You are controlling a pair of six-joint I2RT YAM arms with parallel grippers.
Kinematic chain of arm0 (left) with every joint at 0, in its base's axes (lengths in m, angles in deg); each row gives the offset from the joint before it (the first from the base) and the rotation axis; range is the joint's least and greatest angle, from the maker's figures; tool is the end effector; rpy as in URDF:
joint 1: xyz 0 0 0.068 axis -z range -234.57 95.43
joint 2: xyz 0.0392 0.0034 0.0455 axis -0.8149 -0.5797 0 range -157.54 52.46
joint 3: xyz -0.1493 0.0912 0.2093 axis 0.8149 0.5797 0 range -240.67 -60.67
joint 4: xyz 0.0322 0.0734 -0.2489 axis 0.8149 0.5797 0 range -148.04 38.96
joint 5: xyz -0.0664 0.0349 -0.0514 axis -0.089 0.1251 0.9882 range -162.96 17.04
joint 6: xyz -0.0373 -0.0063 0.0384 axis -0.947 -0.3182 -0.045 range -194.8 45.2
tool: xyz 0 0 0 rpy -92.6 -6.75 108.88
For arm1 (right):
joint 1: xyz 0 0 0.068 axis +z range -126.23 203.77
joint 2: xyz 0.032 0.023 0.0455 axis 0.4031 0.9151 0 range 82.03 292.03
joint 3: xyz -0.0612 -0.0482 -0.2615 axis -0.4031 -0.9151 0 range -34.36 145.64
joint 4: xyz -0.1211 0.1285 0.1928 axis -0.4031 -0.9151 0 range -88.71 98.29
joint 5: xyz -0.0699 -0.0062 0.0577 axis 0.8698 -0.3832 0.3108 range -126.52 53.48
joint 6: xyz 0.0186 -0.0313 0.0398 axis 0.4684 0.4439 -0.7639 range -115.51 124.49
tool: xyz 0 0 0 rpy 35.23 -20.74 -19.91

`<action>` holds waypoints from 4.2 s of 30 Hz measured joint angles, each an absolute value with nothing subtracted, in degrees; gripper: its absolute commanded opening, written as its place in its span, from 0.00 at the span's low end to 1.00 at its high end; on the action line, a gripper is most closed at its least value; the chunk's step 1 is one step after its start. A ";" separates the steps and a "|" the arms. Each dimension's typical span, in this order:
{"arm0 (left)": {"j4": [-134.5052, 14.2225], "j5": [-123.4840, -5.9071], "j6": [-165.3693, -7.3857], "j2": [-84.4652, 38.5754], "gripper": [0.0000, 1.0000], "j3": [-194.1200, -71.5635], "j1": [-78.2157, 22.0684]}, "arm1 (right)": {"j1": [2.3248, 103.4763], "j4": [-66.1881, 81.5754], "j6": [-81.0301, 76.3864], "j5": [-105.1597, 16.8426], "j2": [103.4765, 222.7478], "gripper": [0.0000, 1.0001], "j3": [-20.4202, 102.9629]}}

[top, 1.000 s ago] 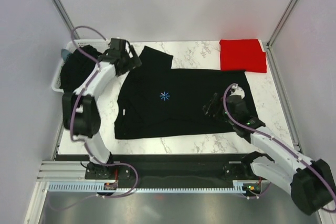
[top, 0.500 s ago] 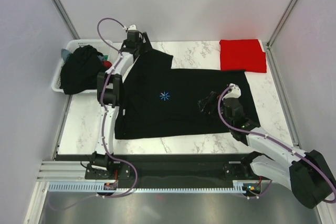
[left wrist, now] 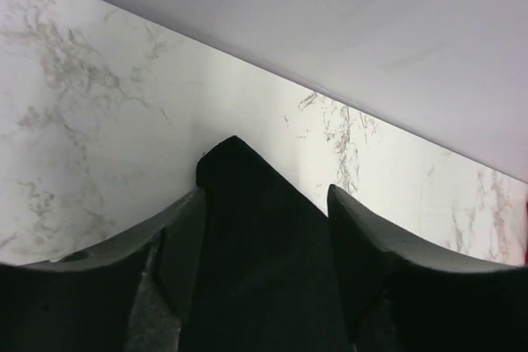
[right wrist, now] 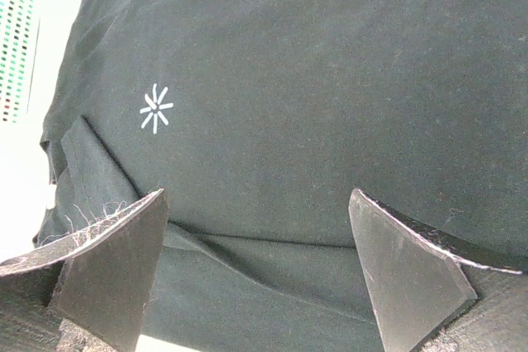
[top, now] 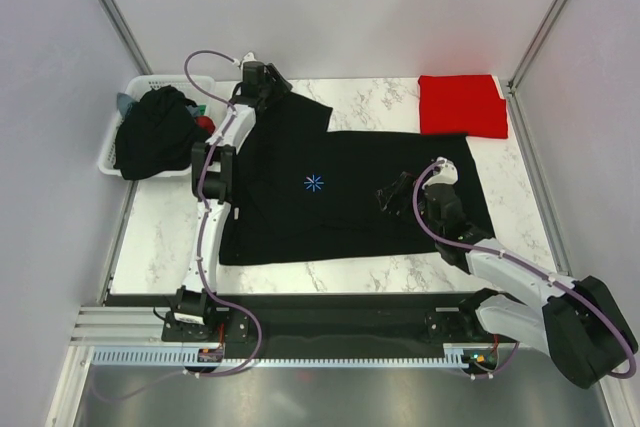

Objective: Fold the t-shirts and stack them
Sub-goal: Fold the tshirt

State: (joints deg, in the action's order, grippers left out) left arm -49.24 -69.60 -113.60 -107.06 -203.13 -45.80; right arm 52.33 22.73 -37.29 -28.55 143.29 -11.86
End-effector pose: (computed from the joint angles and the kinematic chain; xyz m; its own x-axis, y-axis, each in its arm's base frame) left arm 0.6102 -0.0963 0.1435 -0.4639 -0.5614 -0.6853 -0.1110 0.8043 -0.5838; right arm 0.1965 0.1015 0.1934 -0.5112 0.4731 -0.7175 -0.0293 0.8248 0.5647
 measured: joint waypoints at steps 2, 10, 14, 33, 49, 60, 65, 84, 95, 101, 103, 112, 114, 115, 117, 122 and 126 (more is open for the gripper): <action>-49.52 -68.20 -114.28 -107.54 0.62 -203.28 -45.71 | 51.98 22.88 -37.42 -28.97 143.61 0.98 -11.86; -49.90 -66.74 -114.68 -107.63 0.15 -203.30 -44.55 | 51.11 22.92 -37.79 -29.58 144.38 0.98 -11.86; -49.96 -66.59 -114.68 -107.61 0.02 -203.23 -44.22 | 50.91 22.94 -37.88 -30.19 144.75 0.98 -11.86; -55.69 -63.74 -117.47 -106.93 0.83 -199.67 -44.20 | 49.99 23.80 -38.25 -31.15 146.24 0.98 -11.86; -55.27 -56.05 -119.94 -106.69 0.39 -197.18 -39.22 | 47.87 24.23 -38.97 -33.69 146.98 0.98 -11.86; -53.66 -53.58 -120.05 -106.06 0.16 -195.26 -37.99 | 46.36 25.04 -39.45 -35.46 147.20 0.98 -11.88; -52.17 -55.66 -113.28 -101.90 0.86 -193.40 -37.38 | 46.01 25.48 -39.71 -35.70 147.35 0.98 -12.19; -36.85 -77.38 -81.54 -100.18 1.00 -201.60 -32.18 | 45.62 25.57 -39.93 -36.97 147.50 0.98 -12.28; -26.79 -72.14 -81.54 -103.91 0.86 -206.75 -34.87 | 45.36 25.92 -40.30 -38.23 148.77 0.98 -12.28; -22.51 -69.38 -81.58 -103.94 0.57 -207.76 -34.83 | 45.25 25.89 -40.32 -38.47 148.97 0.98 -12.28; -21.33 -69.25 -81.69 -103.94 0.37 -207.93 -34.67 | 45.25 25.89 -40.32 -38.65 149.21 0.98 -12.28; -18.92 -69.91 -81.72 -103.98 0.02 -208.41 -34.43 | 45.25 25.83 -40.30 -38.69 149.30 0.98 -12.25; -18.95 -71.44 -81.89 -102.41 0.02 -206.10 -34.21 | 45.16 25.44 -40.17 -38.65 149.30 0.98 -12.12; -18.99 -72.12 -82.20 -101.31 0.02 -204.35 -34.19 | 45.01 24.28 -39.87 -38.56 149.27 0.98 -11.62; -18.99 -73.19 -83.07 -97.97 0.02 -199.32 -34.17 | 44.42 21.41 -39.04 -37.73 149.30 0.98 -9.52; -22.82 -74.52 -86.39 -85.16 0.02 -182.82 -34.15 | 35.26 8.17 -35.80 -35.76 158.76 0.93 12.92; -26.07 -74.54 -88.34 -76.42 0.02 -173.75 -34.19 | 27.39 2.62 -32.96 -33.32 172.79 0.89 29.40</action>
